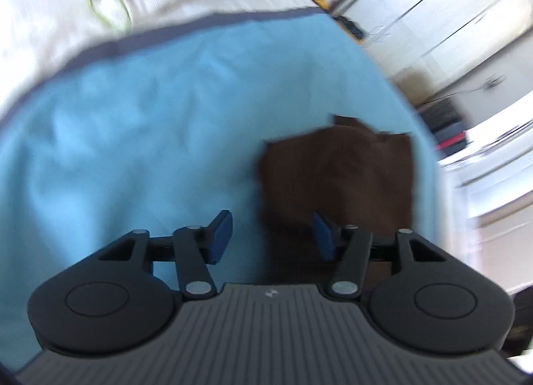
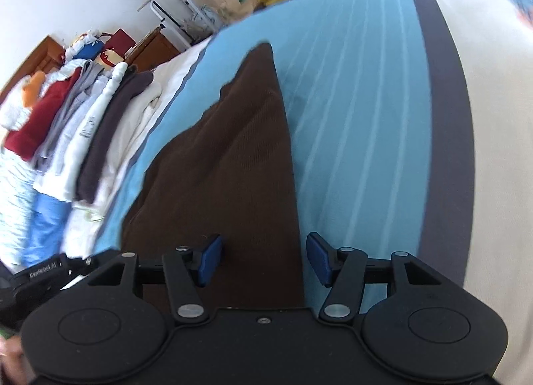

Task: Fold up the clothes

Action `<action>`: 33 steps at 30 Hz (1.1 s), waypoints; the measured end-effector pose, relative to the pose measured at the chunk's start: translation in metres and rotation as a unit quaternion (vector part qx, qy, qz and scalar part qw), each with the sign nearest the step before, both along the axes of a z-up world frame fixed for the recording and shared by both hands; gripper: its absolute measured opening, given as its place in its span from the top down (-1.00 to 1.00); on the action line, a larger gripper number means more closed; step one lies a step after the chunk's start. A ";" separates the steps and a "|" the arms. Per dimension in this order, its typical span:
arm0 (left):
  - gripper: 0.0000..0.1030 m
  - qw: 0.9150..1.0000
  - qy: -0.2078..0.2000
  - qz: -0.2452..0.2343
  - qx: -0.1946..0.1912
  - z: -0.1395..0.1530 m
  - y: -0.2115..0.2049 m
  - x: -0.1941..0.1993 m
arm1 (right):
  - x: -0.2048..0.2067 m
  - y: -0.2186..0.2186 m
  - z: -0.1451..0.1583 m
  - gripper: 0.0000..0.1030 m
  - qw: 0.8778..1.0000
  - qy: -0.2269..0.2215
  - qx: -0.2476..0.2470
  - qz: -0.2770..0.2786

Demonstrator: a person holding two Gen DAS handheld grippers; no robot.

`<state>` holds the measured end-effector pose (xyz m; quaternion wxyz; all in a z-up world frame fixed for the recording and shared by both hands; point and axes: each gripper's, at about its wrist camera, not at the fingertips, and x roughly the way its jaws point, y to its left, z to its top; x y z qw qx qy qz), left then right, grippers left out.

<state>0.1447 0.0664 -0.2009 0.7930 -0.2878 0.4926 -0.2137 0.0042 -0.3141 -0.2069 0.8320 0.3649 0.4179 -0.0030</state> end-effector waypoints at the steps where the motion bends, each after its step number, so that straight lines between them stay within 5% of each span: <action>1: -0.10 1.000 0.009 -0.007 -0.019 -0.002 0.002 -0.004 | -0.007 -0.002 -0.004 -0.22 0.999 0.007 0.032 0.000; 6: -0.29 0.999 0.019 -0.044 -0.013 -0.011 -0.009 -0.022 | -0.026 -0.011 -0.031 -0.26 0.985 0.021 0.168 -0.019; 9: -0.62 0.998 0.031 -0.056 -0.017 -0.023 -0.017 -0.022 | -0.020 -0.005 -0.033 -0.27 0.986 0.012 0.164 -0.010; 11: -0.63 0.998 0.031 -0.057 -0.017 -0.032 -0.022 -0.015 | -0.012 0.004 -0.029 -0.25 0.991 0.002 0.136 0.011; 12: -0.61 0.998 0.025 -0.058 -0.015 -0.031 -0.026 -0.014 | -0.009 0.009 -0.026 0.02 0.993 -0.003 0.116 0.022; 13: -0.54 0.998 0.010 -0.065 -0.010 -0.028 -0.031 -0.015 | -0.007 0.015 -0.023 0.30 0.995 -0.009 0.095 0.034; 15: 0.19 0.996 -0.027 -0.086 0.014 -0.020 -0.041 -0.019 | -0.007 0.021 -0.017 0.37 0.997 -0.021 0.068 0.044; 18: 0.43 0.995 -0.045 -0.083 0.027 -0.008 -0.043 -0.032 | -0.012 0.026 -0.007 0.45 0.995 -0.047 0.060 0.058; 25: 0.48 0.995 -0.068 -0.065 0.041 0.020 -0.040 -0.065 | -0.046 0.030 0.024 0.48 0.992 -0.076 0.071 0.073; 29: 0.48 0.997 -0.020 -0.078 0.012 0.030 -0.022 -0.091 | -0.078 0.026 0.034 0.48 0.990 -0.055 0.104 0.075; 33: 0.46 0.996 0.009 -0.083 0.023 0.037 -0.025 -0.094 | -0.090 0.022 0.029 0.48 0.987 -0.013 0.145 0.068</action>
